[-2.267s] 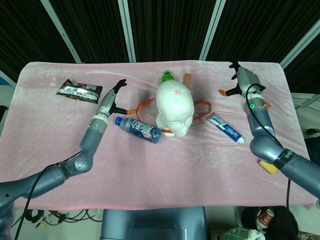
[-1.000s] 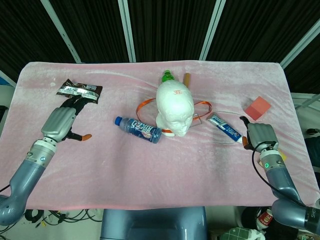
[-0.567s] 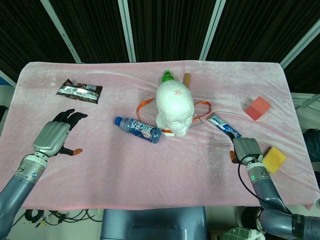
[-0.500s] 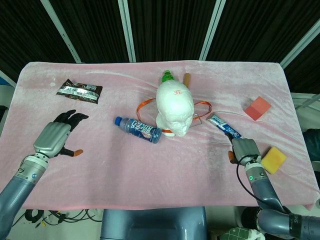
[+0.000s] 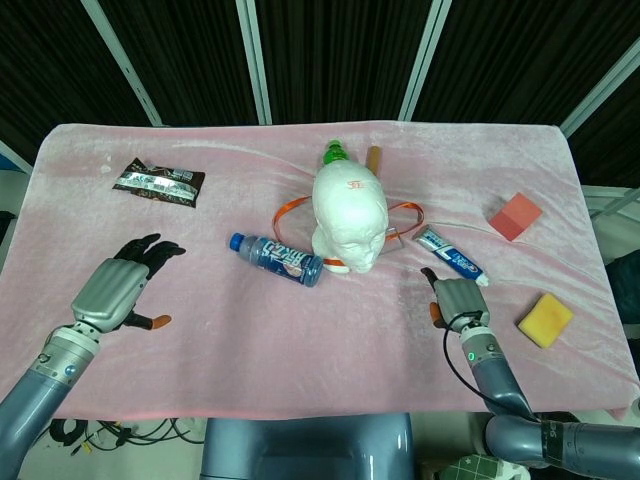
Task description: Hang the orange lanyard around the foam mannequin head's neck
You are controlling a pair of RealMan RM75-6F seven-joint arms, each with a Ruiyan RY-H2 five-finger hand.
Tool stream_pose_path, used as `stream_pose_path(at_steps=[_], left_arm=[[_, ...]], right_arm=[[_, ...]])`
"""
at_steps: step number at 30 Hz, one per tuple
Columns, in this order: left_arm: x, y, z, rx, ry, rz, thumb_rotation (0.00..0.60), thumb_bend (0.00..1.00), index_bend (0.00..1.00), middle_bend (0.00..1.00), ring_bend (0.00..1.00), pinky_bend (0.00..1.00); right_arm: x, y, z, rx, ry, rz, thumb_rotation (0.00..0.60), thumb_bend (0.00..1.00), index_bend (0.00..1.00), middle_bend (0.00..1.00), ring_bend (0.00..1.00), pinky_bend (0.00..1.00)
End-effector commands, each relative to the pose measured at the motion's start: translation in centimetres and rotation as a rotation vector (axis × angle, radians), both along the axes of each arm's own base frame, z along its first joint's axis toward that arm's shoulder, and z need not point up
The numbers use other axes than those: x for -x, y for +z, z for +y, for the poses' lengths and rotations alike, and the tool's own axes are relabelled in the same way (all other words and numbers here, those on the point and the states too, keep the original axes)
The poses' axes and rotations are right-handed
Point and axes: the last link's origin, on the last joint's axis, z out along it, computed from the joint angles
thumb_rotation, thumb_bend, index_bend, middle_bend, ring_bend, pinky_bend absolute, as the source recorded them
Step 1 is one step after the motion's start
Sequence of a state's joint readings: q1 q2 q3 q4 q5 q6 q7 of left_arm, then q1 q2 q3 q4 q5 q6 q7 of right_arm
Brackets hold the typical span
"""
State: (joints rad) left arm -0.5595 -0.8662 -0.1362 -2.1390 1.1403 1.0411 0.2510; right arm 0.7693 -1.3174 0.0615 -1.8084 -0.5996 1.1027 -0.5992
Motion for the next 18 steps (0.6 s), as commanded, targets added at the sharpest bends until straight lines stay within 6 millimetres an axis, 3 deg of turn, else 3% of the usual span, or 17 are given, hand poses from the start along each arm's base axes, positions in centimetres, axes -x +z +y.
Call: stream_pose_path(at_steps=[1, 8, 18], left_arm=[[0.1, 0.0, 0.0, -0.013, -0.005, -0.007, 0.6, 0.13, 0.16, 0.14, 0.0, 0.1], [0.3, -0.5, -0.2, -0.011, -0.009, -0.014, 0.6, 0.13, 0.16, 0.14, 0.0, 0.1], [0.7, -0.6, 0.1, -0.031, -0.009, -0.014, 0.6, 0.13, 0.16, 0.14, 0.0, 0.1]], right_arm=[[-0.3, -1.0, -0.5, -0.014, 0.007, 0.005, 0.6, 0.58, 0.15, 0.71, 0.75, 0.62], [-1.0, -3.2, -1.2, -0.044, 0.018, 0.008, 0.6, 0.6, 0.14, 0.74, 0.77, 0.62], [-4.1, -5.1, -2.2, -0.052, 0.072, -0.009, 0.6, 0.65, 0.13, 0.74, 0.78, 0.62]])
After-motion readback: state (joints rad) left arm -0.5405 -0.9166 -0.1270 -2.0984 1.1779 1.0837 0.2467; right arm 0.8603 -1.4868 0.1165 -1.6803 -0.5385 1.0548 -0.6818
